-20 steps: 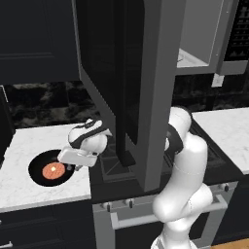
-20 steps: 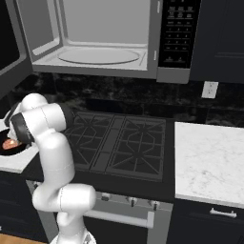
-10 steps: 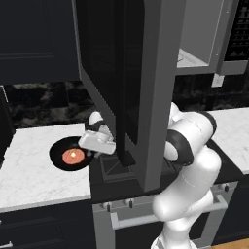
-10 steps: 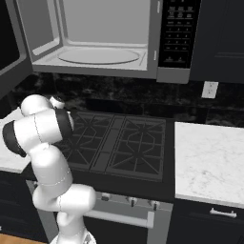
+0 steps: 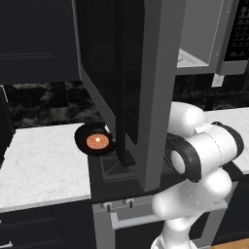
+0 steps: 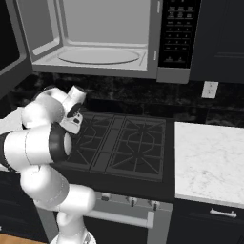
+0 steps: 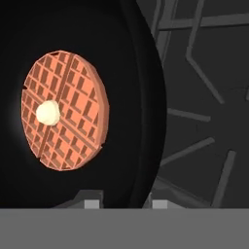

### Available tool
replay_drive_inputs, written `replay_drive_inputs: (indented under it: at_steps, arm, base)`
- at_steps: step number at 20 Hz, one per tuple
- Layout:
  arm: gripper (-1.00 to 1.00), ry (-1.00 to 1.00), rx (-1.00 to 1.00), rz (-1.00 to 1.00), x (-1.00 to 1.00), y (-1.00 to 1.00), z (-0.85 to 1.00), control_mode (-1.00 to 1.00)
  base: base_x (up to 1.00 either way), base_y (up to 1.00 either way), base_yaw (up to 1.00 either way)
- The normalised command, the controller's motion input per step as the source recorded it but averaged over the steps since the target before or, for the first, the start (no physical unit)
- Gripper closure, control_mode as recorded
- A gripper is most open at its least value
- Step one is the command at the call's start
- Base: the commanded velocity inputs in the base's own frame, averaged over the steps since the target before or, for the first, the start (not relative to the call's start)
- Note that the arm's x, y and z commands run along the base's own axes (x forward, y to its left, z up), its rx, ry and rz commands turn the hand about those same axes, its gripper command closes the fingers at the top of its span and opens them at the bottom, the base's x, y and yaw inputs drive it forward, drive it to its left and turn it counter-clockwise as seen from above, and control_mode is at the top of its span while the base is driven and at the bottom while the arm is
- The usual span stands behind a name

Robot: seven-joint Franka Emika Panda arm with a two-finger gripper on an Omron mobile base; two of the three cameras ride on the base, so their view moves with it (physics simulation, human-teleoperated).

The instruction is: Open the microwave, place the bowl with waffle inside the microwave, then close the microwave door and turn it on.

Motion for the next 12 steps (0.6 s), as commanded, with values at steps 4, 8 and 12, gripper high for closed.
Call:
replay_drive_inputs:
  at_steps: [4,8,12]
  arm:
    - [1.0,-0.1,0.0,0.0,-0.23,-1.0,0.69,-1.0]
    - [1.0,-0.13,0.0,0.0,-0.56,-1.0,0.68,-1.0]
    - [1.0,-0.12,0.0,0.0,-0.59,-1.0,0.8,-1.0]
  base:
    - [0.0,0.0,0.0]
    - [0.0,0.0,0.0]
    - [0.0,0.0,0.0]
